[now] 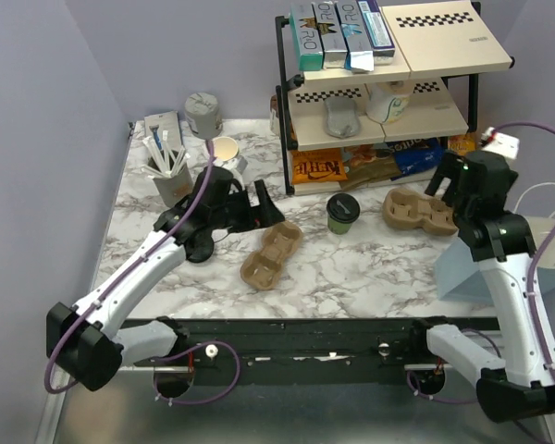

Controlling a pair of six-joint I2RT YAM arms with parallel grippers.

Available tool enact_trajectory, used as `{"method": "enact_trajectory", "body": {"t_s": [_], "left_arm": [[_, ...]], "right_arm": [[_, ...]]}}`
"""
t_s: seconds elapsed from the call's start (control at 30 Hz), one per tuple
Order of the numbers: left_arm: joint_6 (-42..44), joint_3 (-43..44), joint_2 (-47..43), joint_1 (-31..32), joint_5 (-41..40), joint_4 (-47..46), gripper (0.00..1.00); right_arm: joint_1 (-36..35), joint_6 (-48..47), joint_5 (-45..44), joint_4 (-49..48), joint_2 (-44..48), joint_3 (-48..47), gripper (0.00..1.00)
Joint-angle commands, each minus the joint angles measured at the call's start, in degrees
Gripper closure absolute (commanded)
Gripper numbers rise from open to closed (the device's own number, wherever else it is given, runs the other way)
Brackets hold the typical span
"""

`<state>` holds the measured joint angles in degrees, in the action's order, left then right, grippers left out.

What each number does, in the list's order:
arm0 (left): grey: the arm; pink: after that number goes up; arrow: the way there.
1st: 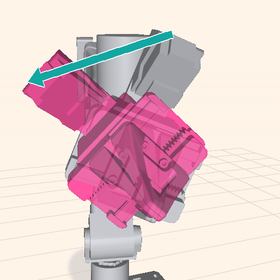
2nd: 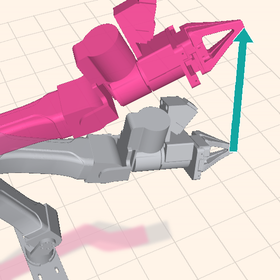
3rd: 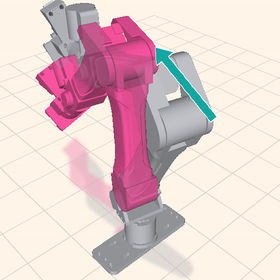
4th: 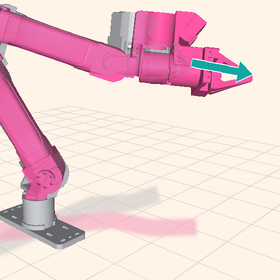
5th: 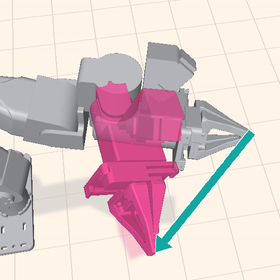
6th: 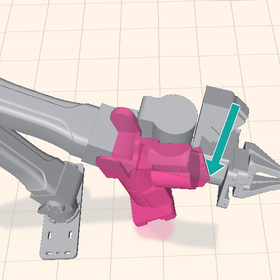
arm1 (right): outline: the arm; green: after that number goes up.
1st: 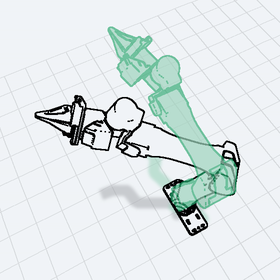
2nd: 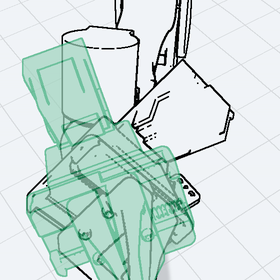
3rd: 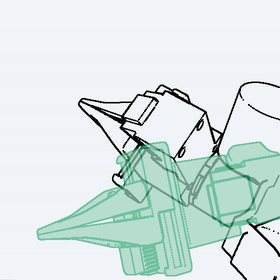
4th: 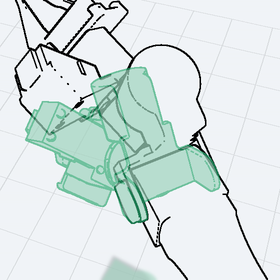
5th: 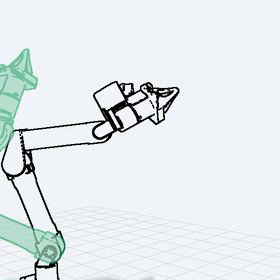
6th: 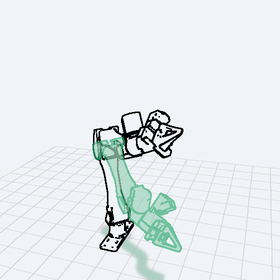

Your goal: Pack the takeout coffee

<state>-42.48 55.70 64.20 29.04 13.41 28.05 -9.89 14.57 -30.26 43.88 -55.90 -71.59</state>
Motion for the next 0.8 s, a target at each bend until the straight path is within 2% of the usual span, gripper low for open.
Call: {"method": "enact_trajectory", "body": {"t_s": [0.0, 0.07, 0.23, 0.37, 0.47, 0.53, 0.57, 0.6, 0.67, 0.7, 0.77], "left_arm": [[0.29, 5.19, 7.41, 4.88, 1.97, -7.66, 0.01], [0.12, 6.95, 11.28, 5.85, 3.11, -8.63, 0.01], [0.73, 8.99, 14.72, 7.09, 3.99, -8.72, 0.01], [1.26, 8.28, 15.34, 7.00, 2.94, -7.31, 0.01], [1.70, 7.58, 15.34, 7.00, 2.24, -6.35, 0.01], [1.70, 6.71, 14.90, 7.00, 1.80, -5.91, 0.01], [1.61, 6.53, 14.72, 7.09, 1.36, -5.64, 0.01], [1.61, 6.44, 14.55, 7.09, 1.10, -5.38, 0.01], [1.61, 6.00, 14.02, 7.09, 0.31, -4.59, 0.01], [1.70, 5.82, 13.76, 7.09, -0.13, -4.41, 0.01], [1.79, 5.12, 12.70, 7.00, -0.66, -3.97, 0.01]], "right_arm": [[9.61, -0.86, 0.11, 3.84, 2.29, -0.74, 0.00], [13.82, 1.60, -1.63, 5.42, 2.29, -1.27, 0.00], [15.78, 7.12, -3.58, 12.89, 2.46, -1.80, 0.00], [15.87, 6.71, 4.12, 13.78, 5.36, 4.08, 0.03], [15.78, 4.77, 11.16, 14.13, 5.89, 5.94, 0.17], [15.78, 4.07, 13.12, 14.66, 6.06, 5.68, 0.30], [15.78, 3.98, 13.64, 14.74, 6.15, 5.15, 0.40], [15.78, 3.72, 13.39, 14.92, 6.24, 5.06, 0.55], [15.78, 3.28, 11.55, 15.44, 6.07, 3.84, 0.75], [15.78, 3.01, 11.02, 16.49, 5.98, 2.87, 0.89], [15.87, 1.52, 10.05, 16.68, 6.06, 1.29, 0.99]]}}
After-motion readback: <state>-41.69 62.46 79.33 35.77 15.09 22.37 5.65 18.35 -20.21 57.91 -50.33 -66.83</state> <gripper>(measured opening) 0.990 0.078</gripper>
